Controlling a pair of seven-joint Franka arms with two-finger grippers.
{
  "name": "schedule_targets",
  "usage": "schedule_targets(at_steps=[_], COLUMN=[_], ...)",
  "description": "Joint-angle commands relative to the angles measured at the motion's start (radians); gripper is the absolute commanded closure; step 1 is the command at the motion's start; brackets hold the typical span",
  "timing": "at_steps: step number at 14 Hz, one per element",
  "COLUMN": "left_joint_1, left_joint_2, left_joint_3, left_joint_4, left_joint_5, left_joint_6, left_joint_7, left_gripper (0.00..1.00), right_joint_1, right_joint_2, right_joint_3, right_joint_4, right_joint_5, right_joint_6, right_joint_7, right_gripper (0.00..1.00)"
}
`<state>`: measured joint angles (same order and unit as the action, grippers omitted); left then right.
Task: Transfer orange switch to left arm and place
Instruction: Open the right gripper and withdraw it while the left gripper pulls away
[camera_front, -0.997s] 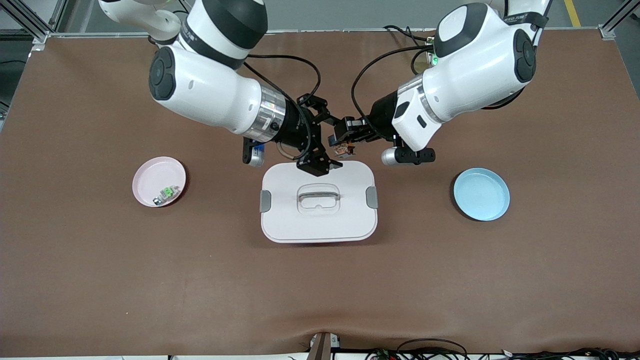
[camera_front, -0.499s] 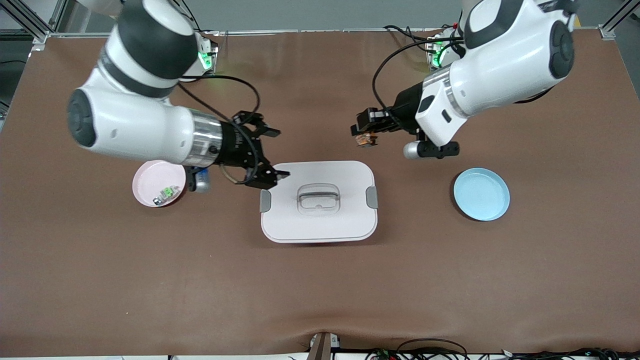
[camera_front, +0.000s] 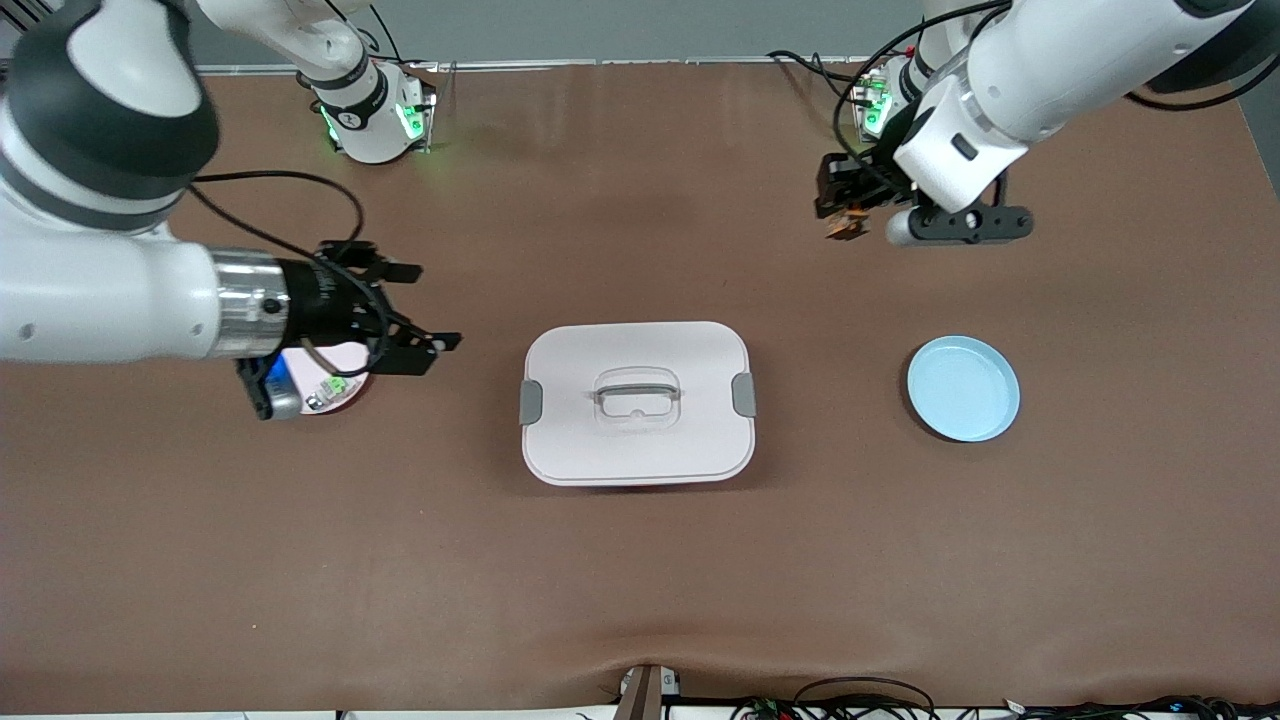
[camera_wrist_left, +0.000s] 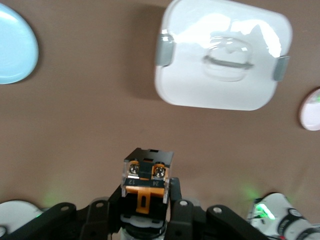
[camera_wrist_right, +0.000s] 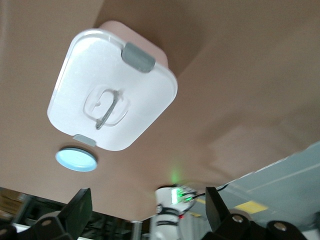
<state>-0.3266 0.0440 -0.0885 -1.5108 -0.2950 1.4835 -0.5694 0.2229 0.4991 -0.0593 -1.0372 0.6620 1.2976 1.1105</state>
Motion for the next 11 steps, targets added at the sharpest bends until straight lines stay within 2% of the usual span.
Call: schedule_targets(at_steps=[1,3,5,7,8,11], left_joint_1=[0.027,0.049,0.050,0.124,0.167,0.257], left_joint_2=[-0.026,-0.041,-0.050,-0.046,-0.045,-0.001], left_joint_3=[-0.004,-0.004,-0.004,0.009,0.009,0.009], left_joint_4=[-0.002,-0.005,-0.006,-0.003,-0.006,-0.003], left_joint_5=[0.091,0.205,0.330,0.327,0.324,0.324], left_joint_6=[-0.093,-0.111,-0.132,-0.141,-0.146,-0.112], left_joint_7=[0.032,0.040,0.043,0.026,0.026,0.019], left_gripper=[1.00,1.00,1.00,1.00,1.00,1.00], right_joint_1=[-0.054,-0.071,-0.082,-0.086,-0.108,-0.192], right_joint_2=[-0.036,-0.039,-0.044,-0.044,-0.044,-0.042], right_joint_3=[0.009,0.009,0.009,0.006,0.007,0.006], right_joint_4=[0.000,0.000,0.000,0.000,-0.001,0.000], right_joint_5=[-0.134,-0.256,-0.423,-0.586,-0.631,-0.650], right_joint_6=[-0.063,-0.081,-0.078,-0.067,-0.058,-0.014], right_joint_7=[-0.325,-0.488,-0.712,-0.933,-1.012,-1.181], right_gripper=[0.00,0.00,0.00,0.00,0.00,0.00])
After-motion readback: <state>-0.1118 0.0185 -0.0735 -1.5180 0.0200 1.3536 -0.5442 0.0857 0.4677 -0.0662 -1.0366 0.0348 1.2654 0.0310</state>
